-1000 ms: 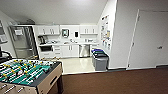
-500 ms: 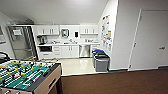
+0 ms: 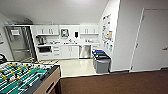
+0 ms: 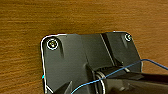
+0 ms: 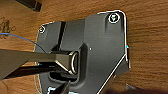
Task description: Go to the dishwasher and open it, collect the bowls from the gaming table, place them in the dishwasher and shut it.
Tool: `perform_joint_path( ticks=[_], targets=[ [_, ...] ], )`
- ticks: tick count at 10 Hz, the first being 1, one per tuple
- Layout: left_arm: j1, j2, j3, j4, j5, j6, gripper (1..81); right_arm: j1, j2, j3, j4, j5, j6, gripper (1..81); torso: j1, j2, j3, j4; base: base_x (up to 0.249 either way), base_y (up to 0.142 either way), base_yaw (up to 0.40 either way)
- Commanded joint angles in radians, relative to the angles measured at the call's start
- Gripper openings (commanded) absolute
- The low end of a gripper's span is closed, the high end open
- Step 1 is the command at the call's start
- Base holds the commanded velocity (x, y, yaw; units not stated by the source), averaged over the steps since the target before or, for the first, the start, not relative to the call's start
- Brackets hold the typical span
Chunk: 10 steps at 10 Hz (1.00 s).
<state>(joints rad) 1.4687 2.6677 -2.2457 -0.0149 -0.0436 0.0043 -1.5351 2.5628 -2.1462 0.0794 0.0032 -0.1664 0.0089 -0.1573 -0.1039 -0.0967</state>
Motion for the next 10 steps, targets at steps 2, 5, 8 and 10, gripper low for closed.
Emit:
perform_joint_path(
  ticks=[2,5,8,10],
  targets=[
    [-0.055,-0.009,-0.063,-0.002,0.050,0.008,81.1,0.060,0.020,-0.145,0.020,-0.052,0.005,81.1,0.000,0.000,0.000,0.000,0.167,0.000,0.000],
    [-0.047,-0.008,-0.103,-0.008,0.047,0.008,81.1,0.058,0.020,-0.130,0.020,-0.052,0.007,81.1,-0.001,0.000,0.000,0.000,0.187,0.000,0.000],
    [-0.046,-0.003,-0.123,-0.011,0.048,0.005,81.1,0.060,0.021,-0.130,0.020,-0.051,0.007,81.1,0.000,0.000,0.000,0.000,0.195,0.000,0.000],
    [-0.046,0.011,-0.149,-0.011,0.048,0.000,81.1,0.063,0.021,-0.125,0.020,-0.052,0.007,81.1,0.000,0.000,0.000,0.000,0.196,0.000,0.000]
  ],
)
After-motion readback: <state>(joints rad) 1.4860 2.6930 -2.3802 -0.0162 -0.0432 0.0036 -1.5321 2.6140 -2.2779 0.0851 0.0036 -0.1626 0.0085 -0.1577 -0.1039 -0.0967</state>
